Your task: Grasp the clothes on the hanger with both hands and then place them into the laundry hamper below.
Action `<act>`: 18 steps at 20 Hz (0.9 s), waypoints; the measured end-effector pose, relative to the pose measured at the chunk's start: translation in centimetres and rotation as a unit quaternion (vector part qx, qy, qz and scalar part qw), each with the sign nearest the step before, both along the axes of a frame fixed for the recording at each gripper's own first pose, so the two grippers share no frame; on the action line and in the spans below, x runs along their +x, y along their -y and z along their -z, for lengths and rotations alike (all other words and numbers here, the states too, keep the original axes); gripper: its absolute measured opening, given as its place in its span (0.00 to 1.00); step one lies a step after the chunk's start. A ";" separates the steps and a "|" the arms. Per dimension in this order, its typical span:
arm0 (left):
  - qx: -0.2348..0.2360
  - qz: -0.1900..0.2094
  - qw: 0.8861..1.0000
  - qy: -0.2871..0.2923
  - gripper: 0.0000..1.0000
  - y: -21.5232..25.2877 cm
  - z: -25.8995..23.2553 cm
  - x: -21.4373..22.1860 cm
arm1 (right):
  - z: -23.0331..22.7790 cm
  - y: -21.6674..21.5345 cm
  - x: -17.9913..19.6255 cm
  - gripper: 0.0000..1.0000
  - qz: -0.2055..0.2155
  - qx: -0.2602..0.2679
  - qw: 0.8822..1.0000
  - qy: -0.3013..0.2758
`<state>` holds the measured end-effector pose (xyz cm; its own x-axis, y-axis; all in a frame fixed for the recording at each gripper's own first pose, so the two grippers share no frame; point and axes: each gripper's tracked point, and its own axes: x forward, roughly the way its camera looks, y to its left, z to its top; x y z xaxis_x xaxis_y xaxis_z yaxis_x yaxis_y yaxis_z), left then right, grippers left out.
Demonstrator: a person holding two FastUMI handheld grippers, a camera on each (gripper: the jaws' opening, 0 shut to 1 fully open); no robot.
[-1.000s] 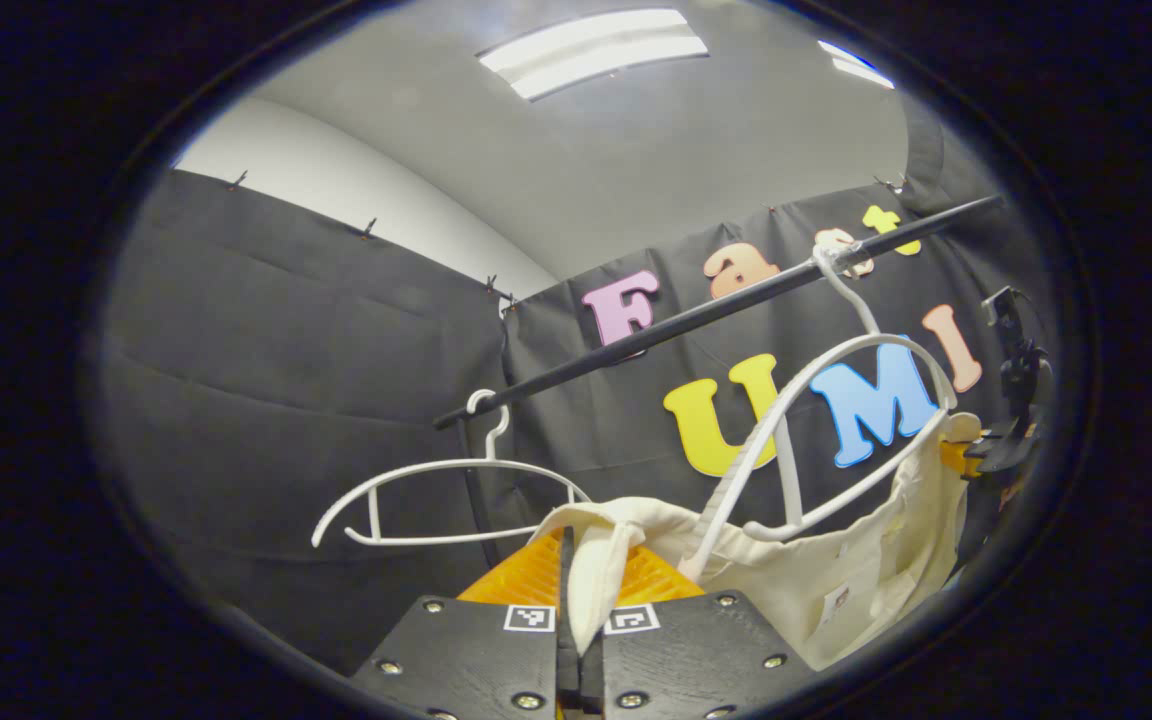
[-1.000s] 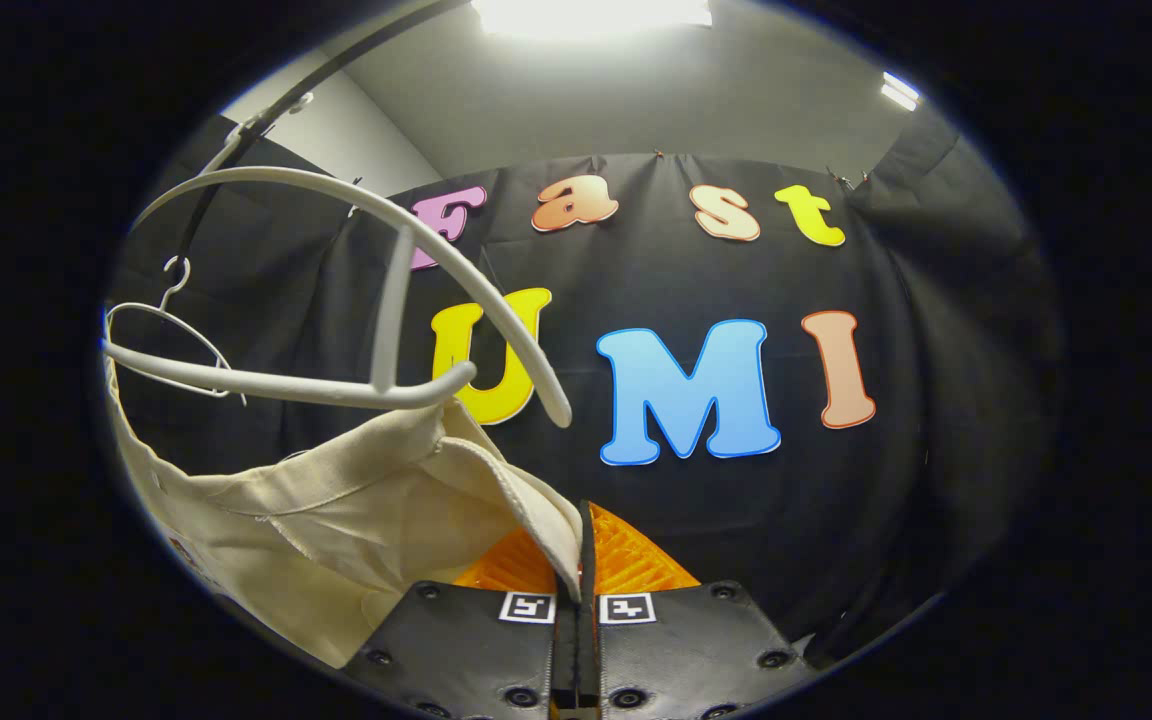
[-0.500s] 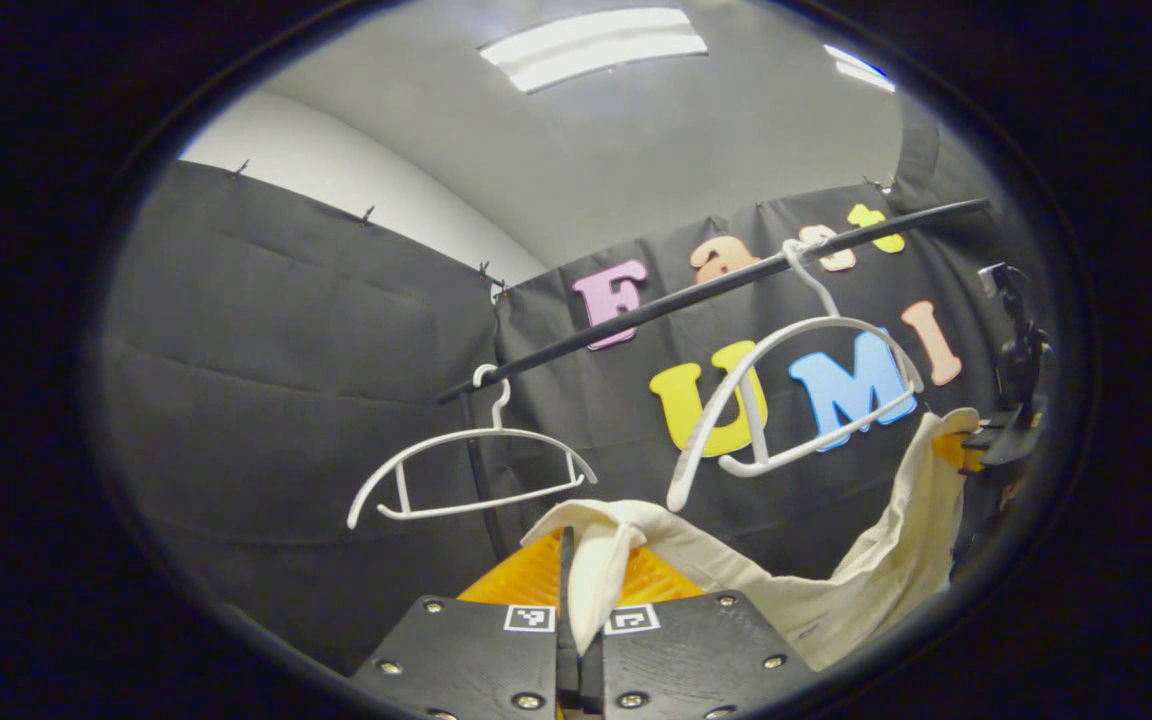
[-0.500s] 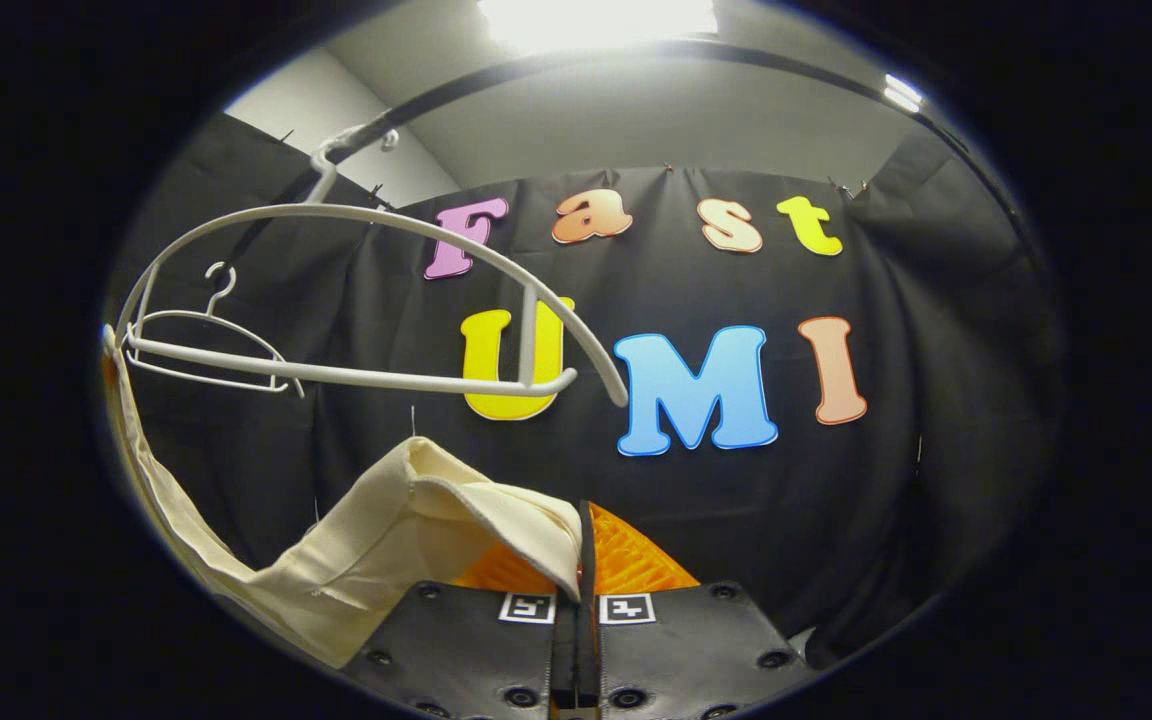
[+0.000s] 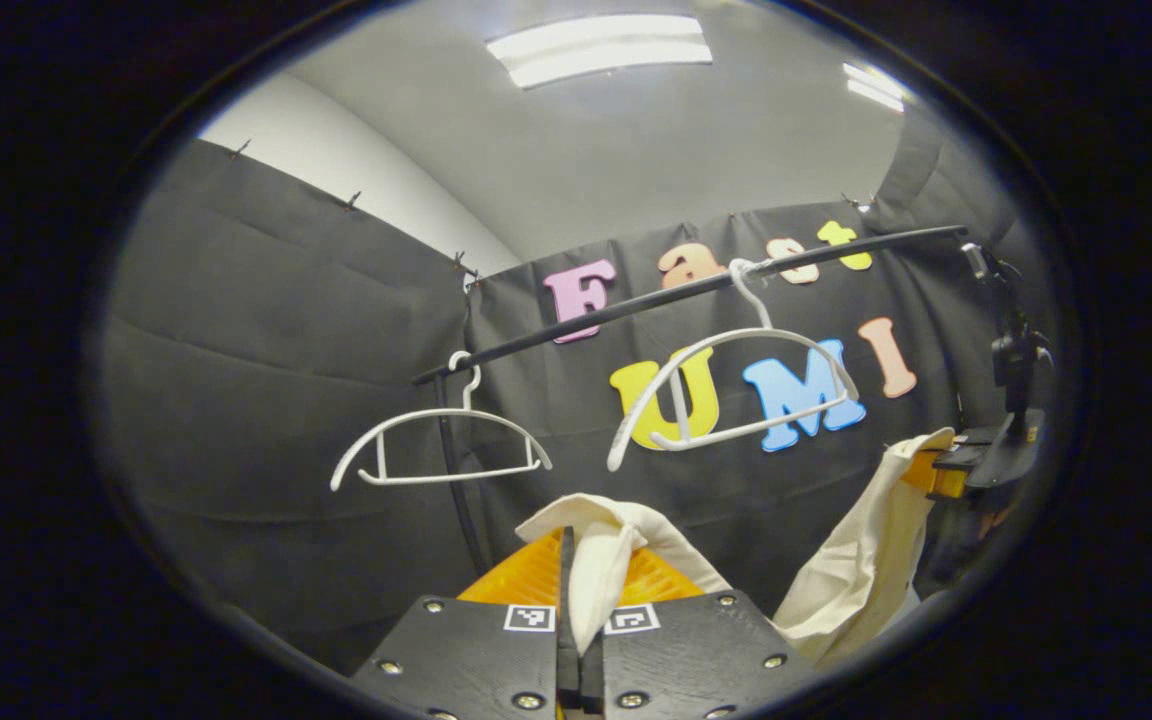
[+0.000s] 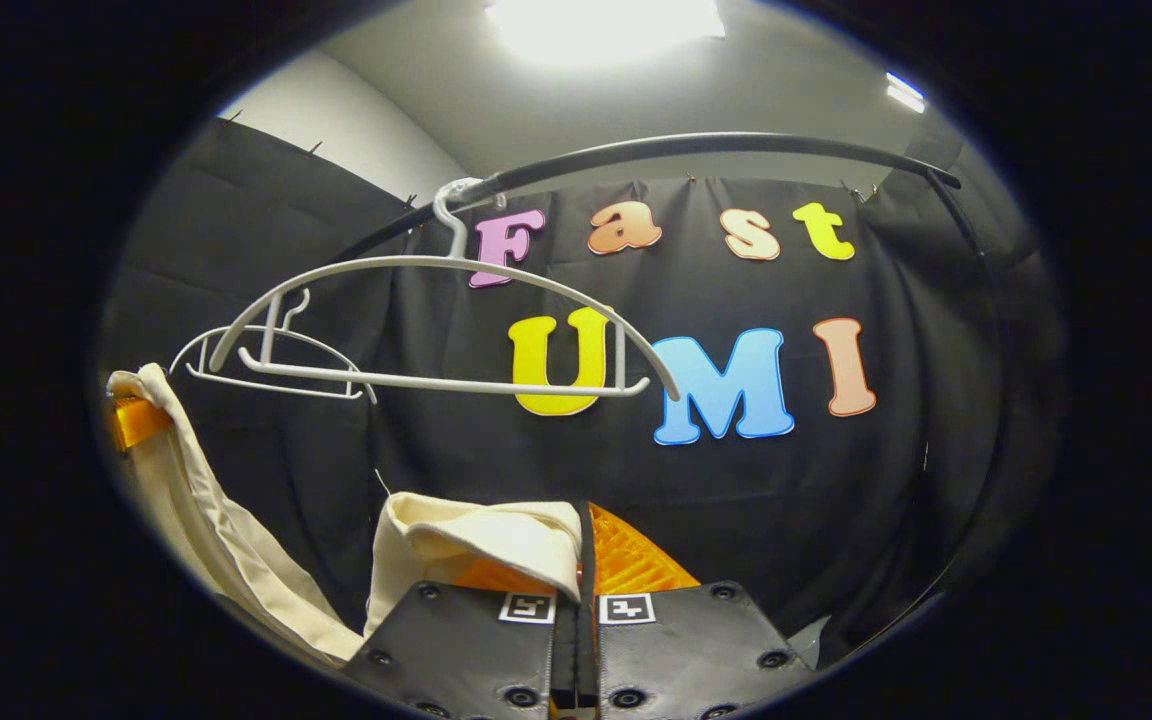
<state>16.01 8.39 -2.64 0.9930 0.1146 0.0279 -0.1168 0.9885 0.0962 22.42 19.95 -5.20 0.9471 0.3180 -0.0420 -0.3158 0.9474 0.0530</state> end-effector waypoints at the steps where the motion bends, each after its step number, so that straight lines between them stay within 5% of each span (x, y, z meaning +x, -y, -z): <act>1: -0.006 0.005 1.000 0.001 0.00 0.1 0.0 -0.5 | -0.2 -0.7 -1.1 0.02 -0.007 0.000 1.000 -0.001; 10: -0.037 0.050 0.998 -0.004 0.00 2.8 2.1 -3.4 | 0.6 -6.3 -8.9 0.02 -0.073 0.005 0.997 -0.015; 18: -0.060 0.031 0.996 -0.055 0.00 1.7 10.7 -6.2 | 7.9 -7.9 -12.7 0.02 -0.086 -0.005 0.994 -0.069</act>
<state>9.85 6.64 -13.33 0.9946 0.0491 -0.0911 -0.0507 0.9986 -0.0151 9.73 27.86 -13.10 0.8636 0.4740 -0.1718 -0.4640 0.8805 0.0973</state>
